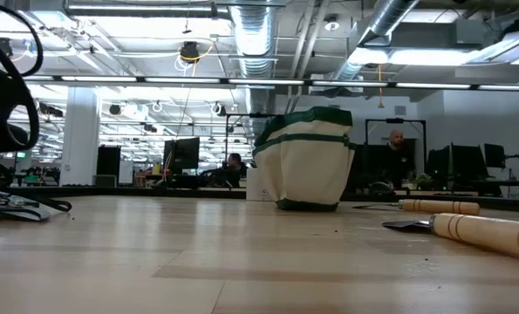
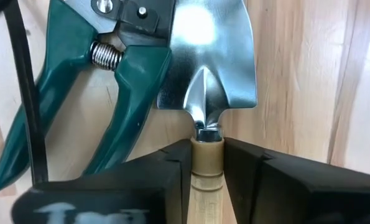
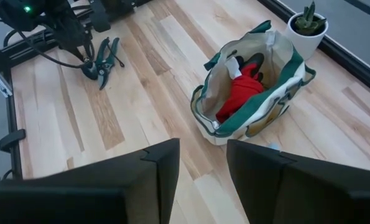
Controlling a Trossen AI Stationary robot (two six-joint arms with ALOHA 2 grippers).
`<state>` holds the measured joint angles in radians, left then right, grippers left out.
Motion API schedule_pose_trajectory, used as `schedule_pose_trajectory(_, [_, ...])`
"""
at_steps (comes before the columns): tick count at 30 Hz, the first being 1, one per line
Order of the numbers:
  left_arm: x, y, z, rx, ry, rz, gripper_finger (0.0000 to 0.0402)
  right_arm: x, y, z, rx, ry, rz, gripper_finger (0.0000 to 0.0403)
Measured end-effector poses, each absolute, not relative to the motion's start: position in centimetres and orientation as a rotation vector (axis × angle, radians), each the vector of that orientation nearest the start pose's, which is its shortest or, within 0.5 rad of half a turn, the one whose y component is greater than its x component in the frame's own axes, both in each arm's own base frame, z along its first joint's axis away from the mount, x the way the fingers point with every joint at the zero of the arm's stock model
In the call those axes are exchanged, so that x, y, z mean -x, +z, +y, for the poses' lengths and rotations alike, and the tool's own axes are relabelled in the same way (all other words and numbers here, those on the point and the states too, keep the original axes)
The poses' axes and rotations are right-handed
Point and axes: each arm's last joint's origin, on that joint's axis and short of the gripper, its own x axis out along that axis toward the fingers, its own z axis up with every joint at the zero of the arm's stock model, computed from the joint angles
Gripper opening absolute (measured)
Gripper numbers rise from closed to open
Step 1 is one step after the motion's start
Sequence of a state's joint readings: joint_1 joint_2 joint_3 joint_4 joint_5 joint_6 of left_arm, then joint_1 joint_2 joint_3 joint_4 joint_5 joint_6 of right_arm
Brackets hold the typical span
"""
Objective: Pick & Place Garden tools in Gardening bag
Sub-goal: Put the brown trowel into the green gardening bag
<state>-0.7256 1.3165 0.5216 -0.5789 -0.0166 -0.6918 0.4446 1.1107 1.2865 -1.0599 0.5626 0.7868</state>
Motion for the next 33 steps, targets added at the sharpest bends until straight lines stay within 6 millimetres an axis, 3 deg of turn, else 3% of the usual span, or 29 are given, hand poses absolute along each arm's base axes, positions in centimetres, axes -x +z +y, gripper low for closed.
schedule_pose_trajectory(33, [-16.7, 17.0, -14.4, 0.251, -0.081, 1.255, 0.0049, -18.3, 37.4, 7.1, -0.347, -0.341, 0.654, 0.0127])
